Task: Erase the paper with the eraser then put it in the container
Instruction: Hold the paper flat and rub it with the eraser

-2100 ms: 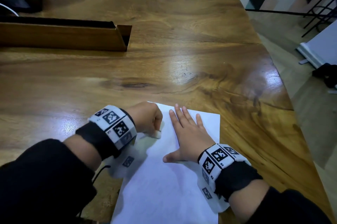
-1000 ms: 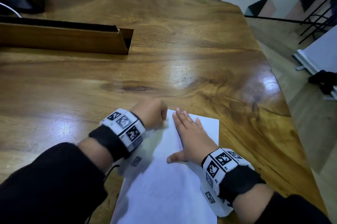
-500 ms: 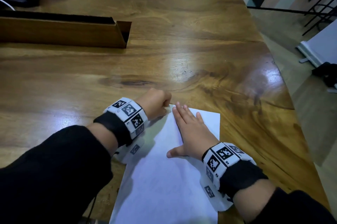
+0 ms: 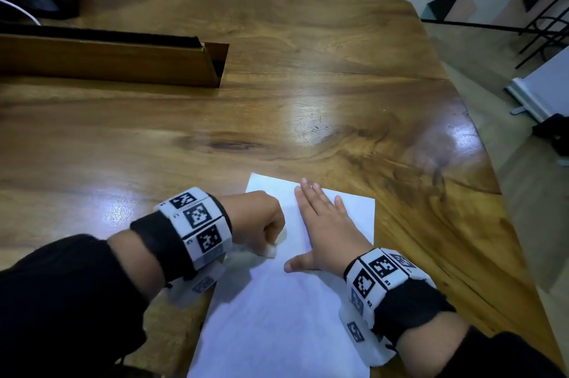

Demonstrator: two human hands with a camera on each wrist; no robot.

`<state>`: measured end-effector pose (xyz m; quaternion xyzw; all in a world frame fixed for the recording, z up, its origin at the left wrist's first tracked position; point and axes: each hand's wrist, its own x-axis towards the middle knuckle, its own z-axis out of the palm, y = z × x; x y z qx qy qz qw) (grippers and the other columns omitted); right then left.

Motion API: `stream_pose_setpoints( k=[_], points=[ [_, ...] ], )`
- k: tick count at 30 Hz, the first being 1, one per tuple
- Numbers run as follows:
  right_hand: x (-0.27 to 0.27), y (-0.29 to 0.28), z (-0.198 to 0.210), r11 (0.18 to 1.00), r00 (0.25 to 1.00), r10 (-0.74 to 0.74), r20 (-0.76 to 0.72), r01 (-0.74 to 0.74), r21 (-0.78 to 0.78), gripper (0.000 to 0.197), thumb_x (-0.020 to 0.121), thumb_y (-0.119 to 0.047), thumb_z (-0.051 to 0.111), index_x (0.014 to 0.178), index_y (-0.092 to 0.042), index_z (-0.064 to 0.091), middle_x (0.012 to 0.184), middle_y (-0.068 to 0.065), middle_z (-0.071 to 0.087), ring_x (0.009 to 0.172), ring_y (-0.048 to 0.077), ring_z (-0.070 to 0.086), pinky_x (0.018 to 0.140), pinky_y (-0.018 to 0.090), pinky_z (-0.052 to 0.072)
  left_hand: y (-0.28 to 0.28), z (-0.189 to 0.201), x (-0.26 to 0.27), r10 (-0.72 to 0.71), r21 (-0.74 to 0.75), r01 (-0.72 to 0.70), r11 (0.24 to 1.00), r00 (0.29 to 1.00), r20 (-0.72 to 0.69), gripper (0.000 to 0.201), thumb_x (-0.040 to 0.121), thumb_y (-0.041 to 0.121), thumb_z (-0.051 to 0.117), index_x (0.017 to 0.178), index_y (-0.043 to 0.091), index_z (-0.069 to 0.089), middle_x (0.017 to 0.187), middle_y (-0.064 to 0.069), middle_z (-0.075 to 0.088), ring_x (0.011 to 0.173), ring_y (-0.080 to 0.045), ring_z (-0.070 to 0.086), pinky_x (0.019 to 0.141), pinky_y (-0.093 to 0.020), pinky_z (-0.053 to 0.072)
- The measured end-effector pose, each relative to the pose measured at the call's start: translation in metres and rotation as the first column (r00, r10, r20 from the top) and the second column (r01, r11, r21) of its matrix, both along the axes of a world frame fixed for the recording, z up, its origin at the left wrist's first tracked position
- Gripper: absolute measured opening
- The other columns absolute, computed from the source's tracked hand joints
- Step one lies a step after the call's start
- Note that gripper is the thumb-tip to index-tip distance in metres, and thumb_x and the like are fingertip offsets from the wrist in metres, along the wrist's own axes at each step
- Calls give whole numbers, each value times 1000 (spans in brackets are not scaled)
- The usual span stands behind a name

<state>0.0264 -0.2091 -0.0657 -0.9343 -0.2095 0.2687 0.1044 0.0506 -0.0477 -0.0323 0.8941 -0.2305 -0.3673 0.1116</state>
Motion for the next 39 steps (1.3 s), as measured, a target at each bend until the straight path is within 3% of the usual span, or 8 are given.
stream_pose_setpoints(
  k=[6,11,14,17,22,28,34,39],
  points=[
    [0,0,-1,1000,1000,-4,1,4,7,130,69,-62,72,150,-16,-18,155,-6,-31,143,10,-25,115,38,-12,-2,-9,9,253,-165,-215,962,934,253,20,77,16,60,61,20,47,73,-2,52,70,-21,47,60,-25,31],
    [0,0,-2,1000,1000,-8,-2,8,7,131,68,-61,72,150,-16,-19,155,-5,-31,143,10,-25,115,38,-13,10,-6,-19,85,-61,-83,995,995,42,15,74,25,68,63,22,58,61,10,51,67,-13,49,57,-21,38],
    [0,0,-2,1000,1000,-2,2,2,6,130,69,-62,72,150,-15,-19,155,-5,-31,143,11,-25,115,39,-13,8,-4,3,207,-126,-184,975,958,201,5,76,20,67,78,15,65,60,13,46,70,-14,48,52,-12,31],
    [0,0,-1,1000,1000,0,-8,0,7,130,69,-62,72,150,-15,-19,155,-5,-31,143,11,-25,115,39,-13,9,-11,2,264,-176,-219,960,917,298,14,79,20,63,68,21,54,71,2,49,72,-18,45,50,-10,23],
    [-1,0,0,1000,1000,-2,-2,2,13,130,70,-60,72,150,-15,-19,155,-4,-30,143,11,-25,116,39,-13,20,-5,-24,143,-91,-140,986,989,29,26,75,26,68,56,26,51,67,6,55,59,-8,46,53,-15,34],
    [-1,0,-1,1000,1000,-7,1,7,16,131,69,-62,72,149,-15,-20,155,-4,-31,143,11,-25,115,38,-13,-3,-6,5,304,-178,-261,949,906,293,9,76,15,61,71,17,55,62,7,44,68,-16,44,48,-16,27],
    [-1,0,0,1000,1000,-9,10,9,17,130,70,-61,72,149,-14,-20,155,-4,-31,143,12,-25,115,38,-14,3,-5,-24,38,-52,-33,998,994,103,10,75,25,64,74,15,65,73,-2,60,68,-15,49,60,-22,37],
    [0,1,0,1000,1000,-4,12,4,6,131,69,-62,71,149,-15,-20,155,-4,-32,143,11,-25,115,38,-13,-9,-9,9,229,-170,-188,967,936,266,10,77,19,62,78,9,65,81,-9,67,71,-19,51,61,-23,34]
  ],
)
